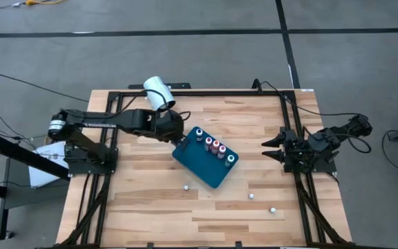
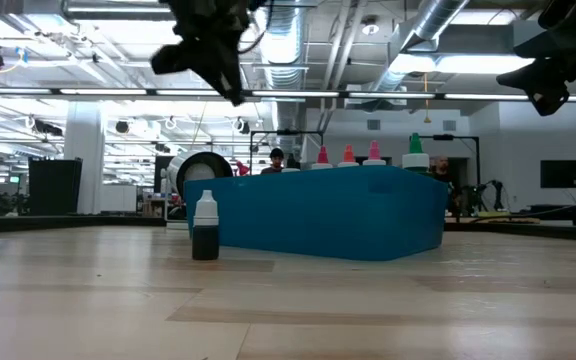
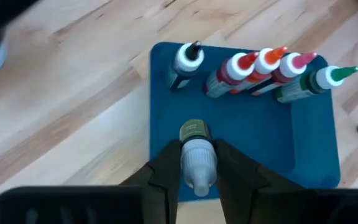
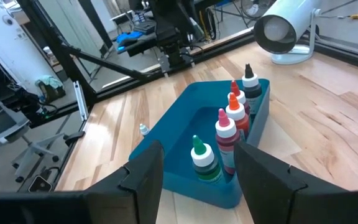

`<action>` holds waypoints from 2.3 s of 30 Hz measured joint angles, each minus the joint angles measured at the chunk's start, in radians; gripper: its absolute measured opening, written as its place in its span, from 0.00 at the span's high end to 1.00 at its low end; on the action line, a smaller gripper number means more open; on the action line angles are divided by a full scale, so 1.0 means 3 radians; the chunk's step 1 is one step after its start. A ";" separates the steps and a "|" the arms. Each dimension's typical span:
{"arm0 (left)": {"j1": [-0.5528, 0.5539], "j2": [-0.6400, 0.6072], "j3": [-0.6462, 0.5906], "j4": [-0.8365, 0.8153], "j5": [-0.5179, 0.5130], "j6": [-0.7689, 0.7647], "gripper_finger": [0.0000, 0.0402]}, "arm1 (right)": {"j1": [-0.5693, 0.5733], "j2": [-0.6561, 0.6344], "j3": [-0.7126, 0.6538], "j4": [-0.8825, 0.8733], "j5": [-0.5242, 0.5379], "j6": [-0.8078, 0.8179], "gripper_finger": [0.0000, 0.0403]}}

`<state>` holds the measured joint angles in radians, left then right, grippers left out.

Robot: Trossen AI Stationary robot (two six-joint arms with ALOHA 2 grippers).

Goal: Pick & Place food coloring
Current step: Put the left small green food coloring bottle into the blue bin

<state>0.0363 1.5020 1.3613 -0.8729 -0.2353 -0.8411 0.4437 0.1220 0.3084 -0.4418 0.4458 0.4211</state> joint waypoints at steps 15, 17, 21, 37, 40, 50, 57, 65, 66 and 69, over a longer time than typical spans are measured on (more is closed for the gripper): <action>0.0170 0.0693 -0.0005 0.0373 0.0399 0.0315 0.81 | -0.0003 0.0001 0.0000 -0.0027 0.0006 0.0041 0.55; 0.0182 0.0788 -0.0005 0.0450 0.0418 0.0348 0.81 | -0.0003 0.0001 0.0000 -0.0060 0.0006 0.0057 0.55; 0.0186 0.0901 -0.0005 0.0524 0.0422 0.0376 0.81 | -0.0003 0.0001 0.0000 -0.0054 0.0006 0.0058 0.55; 0.0208 0.0894 -0.0005 0.0588 0.0406 0.0406 0.81 | -0.0003 0.0001 0.0000 -0.0056 0.0005 0.0058 0.55; 0.0203 0.0936 -0.0001 0.0620 0.0382 0.0410 0.81 | -0.0003 0.0001 0.0000 -0.0059 0.0005 0.0057 0.55; 0.0198 0.1113 -0.0008 0.0616 0.0398 0.0409 0.81 | -0.0003 0.0001 -0.0001 -0.0097 0.0002 0.0086 0.55; 0.0193 0.1113 -0.0034 0.0515 0.0247 0.0383 0.81 | -0.0003 0.0000 0.0000 -0.0135 0.0002 0.0115 0.55; 0.0111 0.1113 -0.0074 0.0502 0.0217 0.0267 0.81 | -0.0003 0.0000 0.0000 -0.0150 0.0002 0.0115 0.54; 0.0100 0.1113 -0.0074 0.0508 0.0177 0.0256 0.81 | -0.0003 0.0001 -0.0001 -0.0150 0.0003 0.0115 0.54; 0.0093 0.1113 -0.0074 0.0489 0.0132 0.0244 0.81 | -0.0003 0.0001 0.0000 -0.0149 0.0003 0.0115 0.55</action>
<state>0.0643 1.8359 1.3392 -0.7264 -0.1957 -0.7679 0.4427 0.1223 0.3084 -0.4866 0.4465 0.4557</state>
